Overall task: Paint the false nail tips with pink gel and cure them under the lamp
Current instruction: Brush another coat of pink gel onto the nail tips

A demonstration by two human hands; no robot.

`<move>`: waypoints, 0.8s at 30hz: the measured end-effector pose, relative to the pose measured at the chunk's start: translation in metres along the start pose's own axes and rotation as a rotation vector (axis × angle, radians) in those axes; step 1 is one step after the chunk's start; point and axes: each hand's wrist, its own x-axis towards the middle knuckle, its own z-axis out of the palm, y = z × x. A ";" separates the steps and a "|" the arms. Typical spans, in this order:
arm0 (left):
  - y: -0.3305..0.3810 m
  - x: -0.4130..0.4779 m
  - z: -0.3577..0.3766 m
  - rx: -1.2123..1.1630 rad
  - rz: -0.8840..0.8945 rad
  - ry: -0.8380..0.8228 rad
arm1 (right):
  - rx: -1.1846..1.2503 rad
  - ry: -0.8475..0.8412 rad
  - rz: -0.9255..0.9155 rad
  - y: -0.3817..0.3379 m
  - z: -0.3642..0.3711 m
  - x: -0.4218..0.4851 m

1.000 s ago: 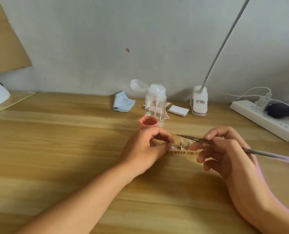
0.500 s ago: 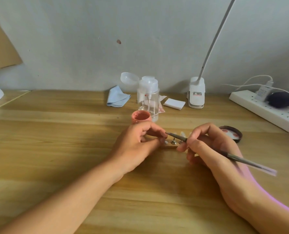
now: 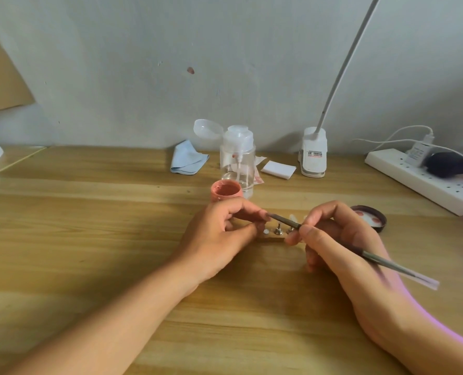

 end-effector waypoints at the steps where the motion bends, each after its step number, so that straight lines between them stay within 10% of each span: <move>1: 0.000 0.000 0.000 0.000 0.001 0.002 | -0.004 -0.004 -0.001 0.000 0.000 0.000; 24: 0.003 -0.001 0.000 -0.017 -0.014 0.012 | -0.010 0.028 0.025 -0.002 -0.004 0.001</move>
